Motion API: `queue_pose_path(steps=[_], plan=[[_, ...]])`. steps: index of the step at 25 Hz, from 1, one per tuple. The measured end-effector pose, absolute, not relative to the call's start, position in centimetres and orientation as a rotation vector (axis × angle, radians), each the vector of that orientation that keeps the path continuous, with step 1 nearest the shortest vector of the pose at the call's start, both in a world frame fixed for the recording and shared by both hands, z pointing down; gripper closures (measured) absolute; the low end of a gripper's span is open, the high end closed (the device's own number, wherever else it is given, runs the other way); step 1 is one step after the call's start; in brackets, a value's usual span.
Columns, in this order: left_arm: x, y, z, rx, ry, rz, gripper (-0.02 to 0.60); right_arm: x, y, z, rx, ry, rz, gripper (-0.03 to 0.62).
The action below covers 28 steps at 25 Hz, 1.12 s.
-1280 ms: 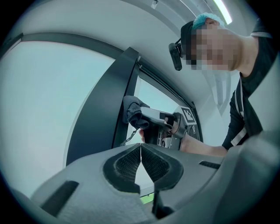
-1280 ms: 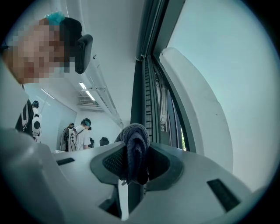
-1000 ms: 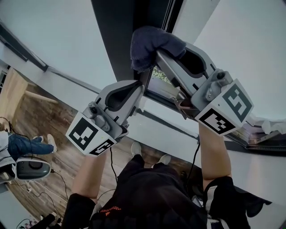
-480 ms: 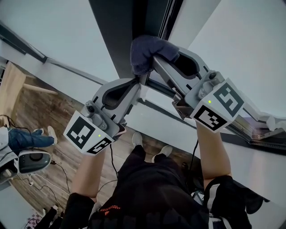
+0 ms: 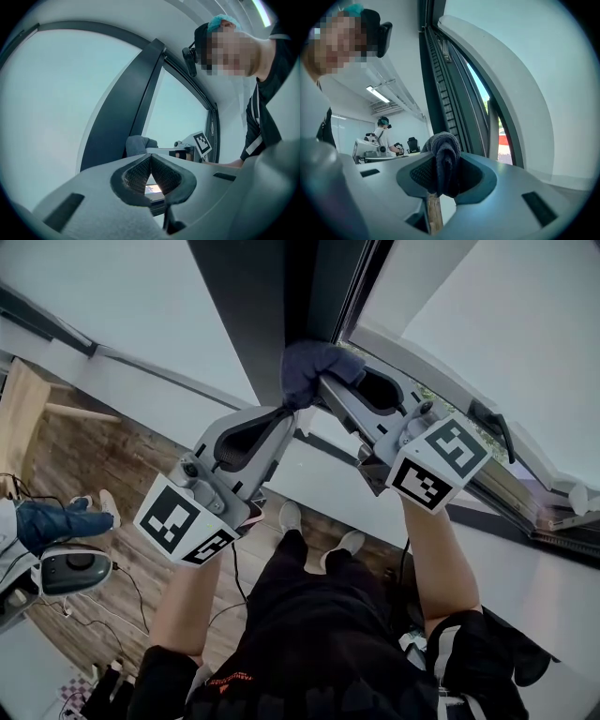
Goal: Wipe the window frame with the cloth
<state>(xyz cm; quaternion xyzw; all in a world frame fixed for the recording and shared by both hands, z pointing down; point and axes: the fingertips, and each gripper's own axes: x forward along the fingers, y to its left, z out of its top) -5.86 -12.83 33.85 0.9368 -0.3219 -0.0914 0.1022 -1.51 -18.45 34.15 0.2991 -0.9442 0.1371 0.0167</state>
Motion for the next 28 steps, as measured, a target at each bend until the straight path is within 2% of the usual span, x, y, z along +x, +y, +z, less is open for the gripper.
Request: queue_pose_path(steps=[28], plan=[[-6.8,-12.9,39.7,2.654,-0.926,-0.213,0.562,-2.1,-18.7,48.5,1.011,-2.718,0.781,0.488]])
